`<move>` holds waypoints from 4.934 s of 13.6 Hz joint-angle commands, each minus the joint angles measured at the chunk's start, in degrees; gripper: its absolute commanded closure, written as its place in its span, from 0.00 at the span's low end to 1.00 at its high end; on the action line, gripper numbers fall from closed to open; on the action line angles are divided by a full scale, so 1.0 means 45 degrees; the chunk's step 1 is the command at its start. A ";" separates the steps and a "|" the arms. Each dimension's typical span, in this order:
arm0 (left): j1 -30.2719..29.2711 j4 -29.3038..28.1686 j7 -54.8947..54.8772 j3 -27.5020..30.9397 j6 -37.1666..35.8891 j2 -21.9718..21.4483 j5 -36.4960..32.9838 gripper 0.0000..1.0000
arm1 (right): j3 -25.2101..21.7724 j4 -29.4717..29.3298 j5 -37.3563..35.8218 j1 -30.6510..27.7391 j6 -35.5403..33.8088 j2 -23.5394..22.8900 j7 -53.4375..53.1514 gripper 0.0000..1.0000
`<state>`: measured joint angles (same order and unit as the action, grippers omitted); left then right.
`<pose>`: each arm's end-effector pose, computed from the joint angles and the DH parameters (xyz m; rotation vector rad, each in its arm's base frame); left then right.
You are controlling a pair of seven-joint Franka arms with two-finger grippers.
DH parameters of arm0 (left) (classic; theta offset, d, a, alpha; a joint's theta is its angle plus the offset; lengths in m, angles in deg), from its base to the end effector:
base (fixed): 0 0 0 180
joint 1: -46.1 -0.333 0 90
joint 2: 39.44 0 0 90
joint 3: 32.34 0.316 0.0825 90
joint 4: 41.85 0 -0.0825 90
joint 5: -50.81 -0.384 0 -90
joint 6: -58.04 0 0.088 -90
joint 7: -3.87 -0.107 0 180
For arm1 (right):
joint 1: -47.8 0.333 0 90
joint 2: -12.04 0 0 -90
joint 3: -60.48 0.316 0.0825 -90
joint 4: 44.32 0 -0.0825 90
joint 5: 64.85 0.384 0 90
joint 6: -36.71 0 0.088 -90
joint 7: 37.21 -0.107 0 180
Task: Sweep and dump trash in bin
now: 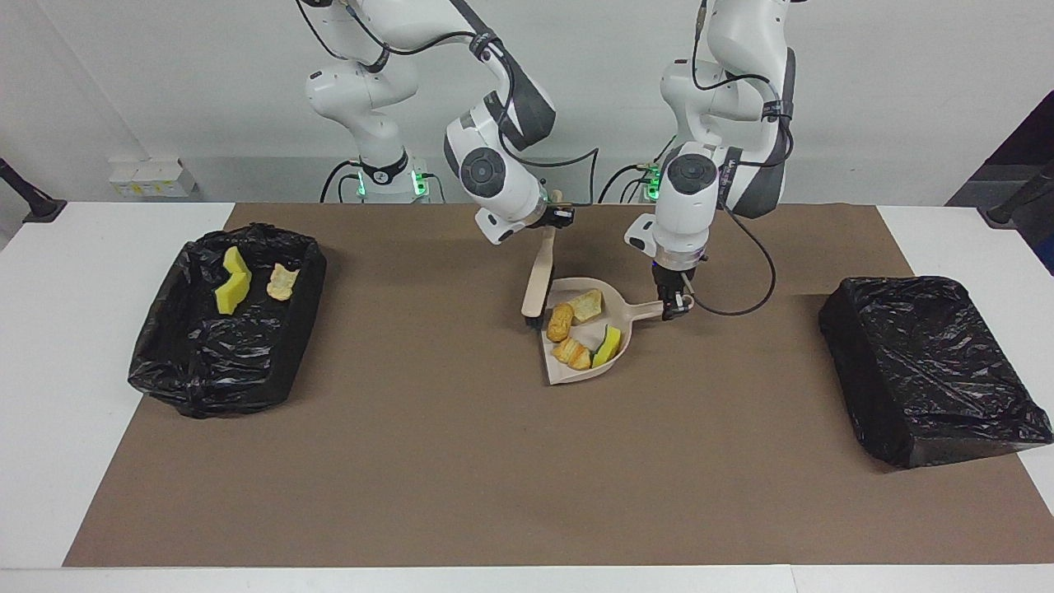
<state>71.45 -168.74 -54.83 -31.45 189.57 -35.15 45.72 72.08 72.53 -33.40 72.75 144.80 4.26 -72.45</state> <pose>0.4905 -0.2210 0.3448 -2.2392 2.1074 0.0218 0.4178 0.3556 0.3685 -2.7678 0.3148 0.7639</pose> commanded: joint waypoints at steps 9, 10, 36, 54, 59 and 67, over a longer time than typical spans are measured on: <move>-0.2076 0.1670 -0.3261 -0.0042 -0.1566 -0.0094 0.1621 1.00 | -0.0057 -0.2470 -0.5301 -0.2394 -0.5912 0.0635 0.1653 1.00; -0.2446 0.2119 -0.3670 -0.0042 -0.2074 -0.0094 0.1621 1.00 | -0.0057 -0.2470 -0.5851 -0.2921 -0.6129 0.0635 0.1813 1.00; -1.1493 1.2572 -1.3557 0.0173 -0.6732 0.4613 -0.0605 1.00 | 0.0256 0.0362 -0.0524 0.2992 0.1037 -0.0381 -0.0434 1.00; -0.9816 0.9409 -0.9553 0.0114 -0.2820 0.2506 -1.0407 1.00 | 0.0120 -0.0181 -0.0778 0.3072 0.1102 -0.0889 -0.0470 0.00; -0.9053 0.9408 -0.9533 0.0114 -0.3095 0.1646 -1.2303 1.00 | 0.0119 -0.1239 -0.1128 0.0637 -0.1106 0.1000 -0.0275 0.00; -0.7606 0.9428 -0.8637 -0.0081 -0.6119 0.1390 -0.8446 1.00 | 0.0080 -0.4443 -0.5552 -0.4465 -0.2586 0.1319 0.6586 0.00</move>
<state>36.41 -124.46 -95.61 -32.46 164.48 -27.32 2.64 71.65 54.28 -52.97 56.13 129.60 12.69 -52.03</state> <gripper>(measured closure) 0.674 0.000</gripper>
